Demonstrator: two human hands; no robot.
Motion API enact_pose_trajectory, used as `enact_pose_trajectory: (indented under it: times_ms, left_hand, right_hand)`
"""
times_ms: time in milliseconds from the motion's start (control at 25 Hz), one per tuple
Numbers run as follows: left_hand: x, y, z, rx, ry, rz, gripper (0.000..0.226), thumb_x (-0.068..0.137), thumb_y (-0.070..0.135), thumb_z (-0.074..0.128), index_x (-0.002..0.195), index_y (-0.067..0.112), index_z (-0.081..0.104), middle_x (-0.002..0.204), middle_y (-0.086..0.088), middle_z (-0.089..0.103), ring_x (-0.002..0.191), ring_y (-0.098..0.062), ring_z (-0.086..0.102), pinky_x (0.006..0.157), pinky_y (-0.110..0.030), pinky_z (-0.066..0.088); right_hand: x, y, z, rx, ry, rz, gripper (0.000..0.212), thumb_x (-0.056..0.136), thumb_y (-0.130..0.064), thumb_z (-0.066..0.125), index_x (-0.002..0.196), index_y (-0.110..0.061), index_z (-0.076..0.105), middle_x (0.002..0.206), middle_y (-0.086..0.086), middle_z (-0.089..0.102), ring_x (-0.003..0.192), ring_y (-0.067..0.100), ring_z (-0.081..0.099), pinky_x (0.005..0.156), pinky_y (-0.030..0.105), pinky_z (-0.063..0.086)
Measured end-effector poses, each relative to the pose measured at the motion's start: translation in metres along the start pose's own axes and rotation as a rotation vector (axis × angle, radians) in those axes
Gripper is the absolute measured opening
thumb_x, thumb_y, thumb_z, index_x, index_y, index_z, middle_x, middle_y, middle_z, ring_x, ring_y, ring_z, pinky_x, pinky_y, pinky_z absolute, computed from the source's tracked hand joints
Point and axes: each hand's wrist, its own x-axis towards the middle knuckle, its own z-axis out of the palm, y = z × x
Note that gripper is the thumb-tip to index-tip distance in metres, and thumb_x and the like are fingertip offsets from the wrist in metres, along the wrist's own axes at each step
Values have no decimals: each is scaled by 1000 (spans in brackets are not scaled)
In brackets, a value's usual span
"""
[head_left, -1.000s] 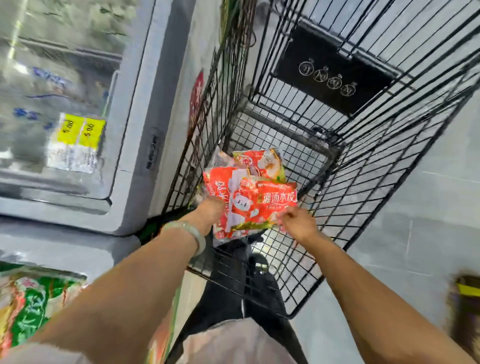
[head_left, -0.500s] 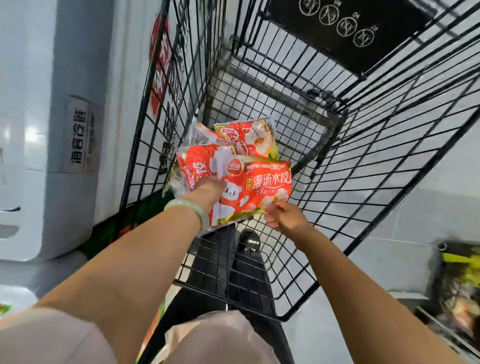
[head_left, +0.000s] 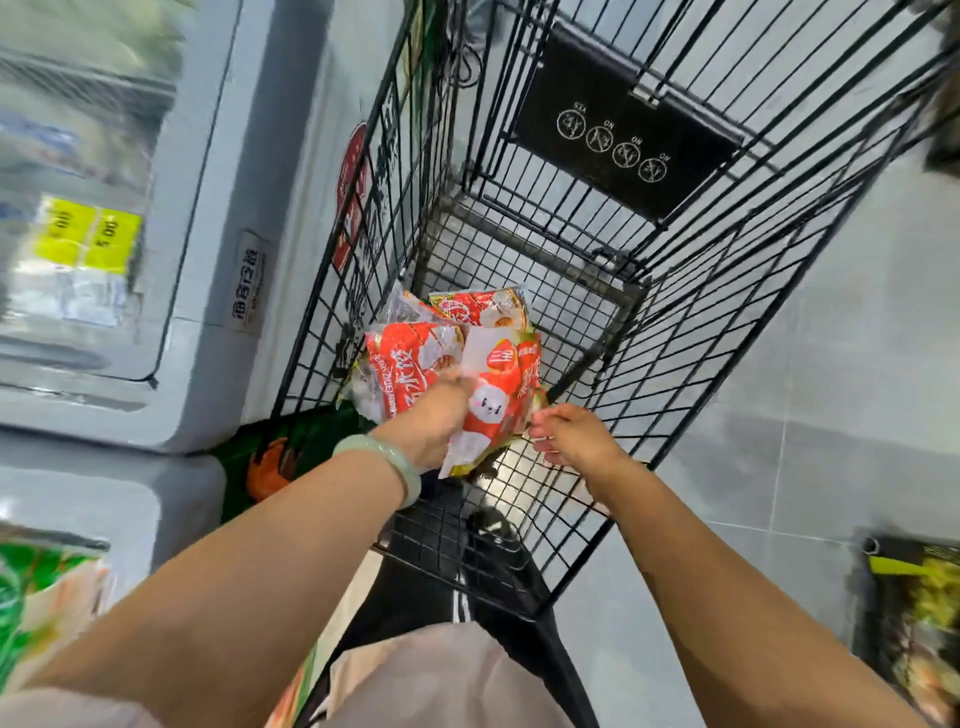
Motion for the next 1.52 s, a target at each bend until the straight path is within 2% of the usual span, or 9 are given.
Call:
enact_pose_trajectory:
  times_ms: [120,320,600,760,880,1080,1240,1360,1520]
  left_hand:
    - [-37,8,-3,12,10,65,26,101,17,37,102,15,63,102,-9,71,101,-28,66,87,-39,55]
    - [-117,15,3,-129,-136,201,27,98,14,37,108,7,61,86,-8,75,75,-21,72,71,-35,60]
    - [-214,-26,13,-349,-138,328,28,96,18,39,99,4,64,80,-11,76,68,-23,73,65,-35,61]
    - [-261,-67,5,-444,-89,386,32,96,22,40,99,3,66,87,-15,75,73,-27,74,68,-40,60]
    - [-296,-108,-3,-467,-34,472,31,97,24,40,97,6,65,84,-13,76,70,-25,74,64,-37,61]
    - [-345,-177,-21,-553,102,597,27,92,23,46,98,7,66,92,-11,76,77,-22,73,70,-34,60]
    - [-369,-226,-52,-788,269,605,43,102,25,31,130,-1,51,131,-21,57,113,-35,59,94,-45,48]
    - [-397,-268,-81,-965,356,627,35,101,16,31,117,-3,55,111,-20,64,84,-29,70,68,-41,60]
    - [-441,-342,-141,-1148,466,651,27,97,8,34,109,-7,53,105,-20,61,88,-32,62,69,-46,59]
  right_hand:
    - [-23,-5,-8,35,-3,-32,15,96,-15,47,88,-21,58,99,1,62,95,18,58,93,40,49]
    - [-67,-9,-23,98,-39,-102,30,94,-39,50,113,-16,55,108,0,66,106,21,59,98,39,43]
    - [-146,-21,-46,249,-61,-208,49,97,-52,33,82,-16,63,69,1,71,66,15,67,83,35,50]
    - [-179,-11,-40,232,-219,-219,63,97,-57,21,90,-15,67,79,7,76,78,22,71,85,37,51]
    - [-200,-1,-25,182,-302,-256,59,93,-60,35,92,-14,71,93,13,76,94,30,69,90,44,53]
    - [-224,21,18,63,-411,-253,49,93,-48,46,113,-9,68,112,17,70,107,35,65,100,53,45]
    - [-236,22,79,-109,-431,-277,48,94,-37,42,126,-5,59,119,21,66,111,38,62,95,55,48]
    - [-264,29,145,-209,-476,-328,41,98,-28,34,122,-6,59,106,17,69,102,34,61,91,46,49]
    - [-299,62,247,-375,-522,-353,31,98,-24,35,104,-12,63,72,6,74,82,25,61,81,36,50]
